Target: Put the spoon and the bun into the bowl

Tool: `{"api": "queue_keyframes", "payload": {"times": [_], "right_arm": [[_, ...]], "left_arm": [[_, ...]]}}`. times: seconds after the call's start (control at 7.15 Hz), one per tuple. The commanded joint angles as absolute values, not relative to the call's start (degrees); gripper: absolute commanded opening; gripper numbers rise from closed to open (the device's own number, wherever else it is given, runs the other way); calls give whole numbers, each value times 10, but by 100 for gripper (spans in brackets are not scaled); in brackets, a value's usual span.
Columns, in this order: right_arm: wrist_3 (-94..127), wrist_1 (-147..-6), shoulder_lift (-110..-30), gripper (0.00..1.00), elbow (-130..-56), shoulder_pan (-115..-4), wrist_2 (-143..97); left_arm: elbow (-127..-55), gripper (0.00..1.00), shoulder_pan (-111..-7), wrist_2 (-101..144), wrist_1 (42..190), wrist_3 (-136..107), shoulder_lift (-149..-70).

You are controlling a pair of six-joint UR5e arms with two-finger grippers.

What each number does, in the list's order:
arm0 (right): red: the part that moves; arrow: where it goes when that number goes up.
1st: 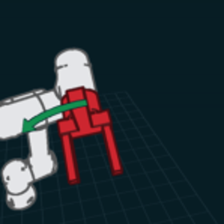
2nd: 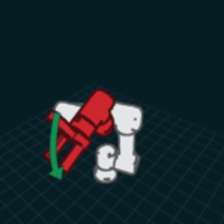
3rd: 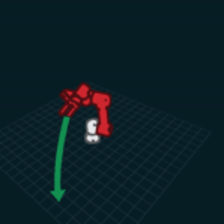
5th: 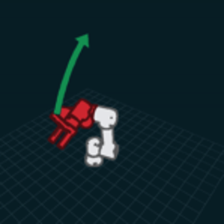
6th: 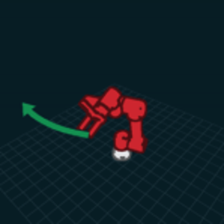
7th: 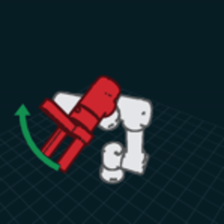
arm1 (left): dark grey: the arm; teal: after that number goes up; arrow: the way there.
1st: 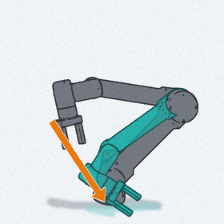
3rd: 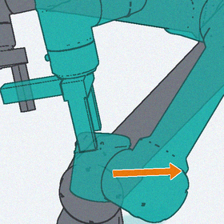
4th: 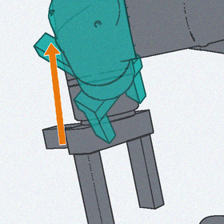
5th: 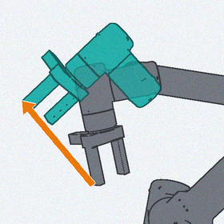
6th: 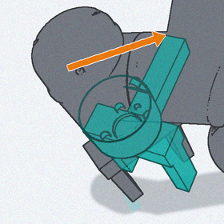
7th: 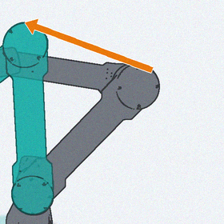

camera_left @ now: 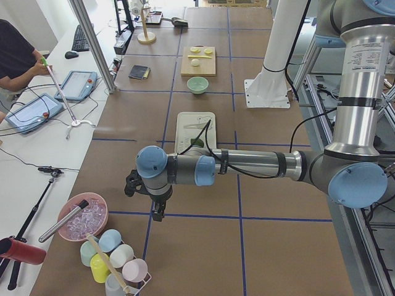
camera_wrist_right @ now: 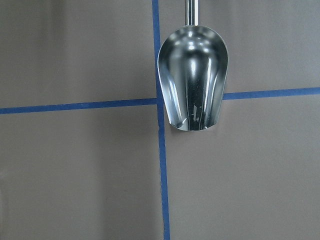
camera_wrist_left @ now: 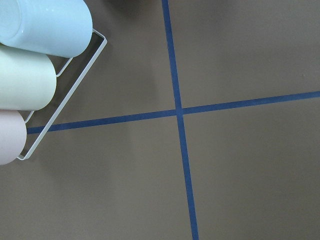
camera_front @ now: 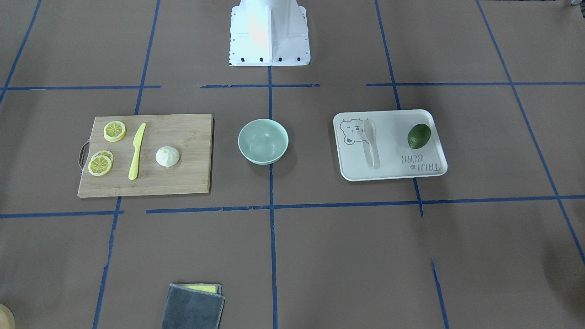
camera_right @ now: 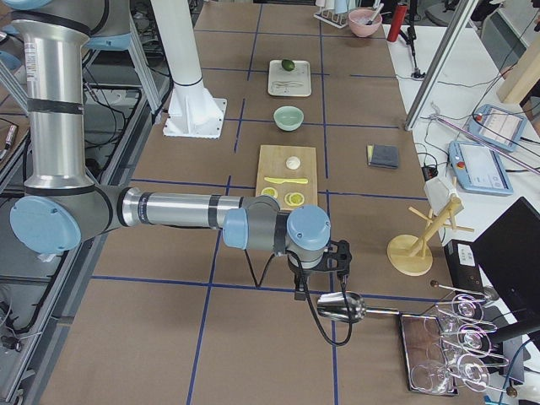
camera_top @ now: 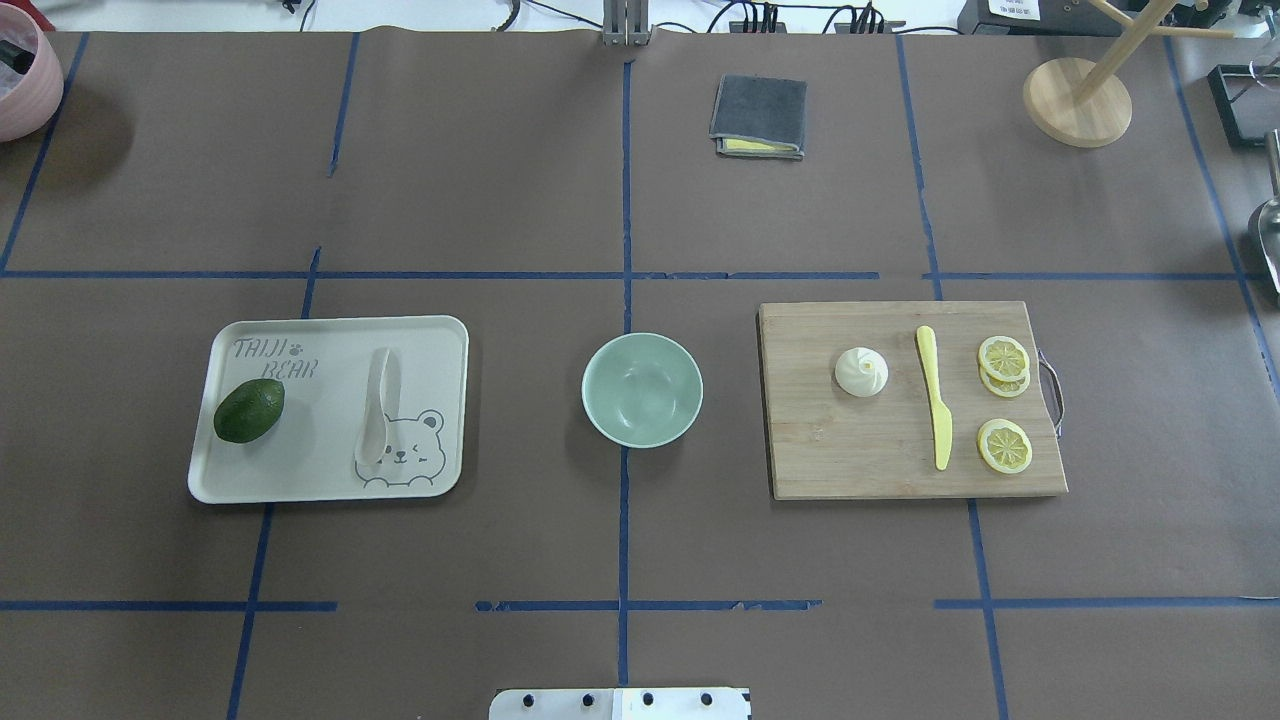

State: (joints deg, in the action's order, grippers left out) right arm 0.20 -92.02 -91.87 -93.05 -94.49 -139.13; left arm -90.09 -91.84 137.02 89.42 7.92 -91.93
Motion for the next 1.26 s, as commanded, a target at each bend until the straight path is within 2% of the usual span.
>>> {"api": "queue_keyframes", "payload": {"times": [0.0, 0.56, 1.12], "right_arm": [[3, -920, -917, 100, -932, -945, -1391], [7, -919, -912, 100, -948, -945, -1392], [11, -920, -911, 100, -995, -944, -1396]], "left_arm": [[-900, 100, -918, 1370, 895, 82, -919], [-932, 100, -912, 1375, 942, 84, -926], [-996, 100, -827, 1343, 1058, -14, -931]]}}
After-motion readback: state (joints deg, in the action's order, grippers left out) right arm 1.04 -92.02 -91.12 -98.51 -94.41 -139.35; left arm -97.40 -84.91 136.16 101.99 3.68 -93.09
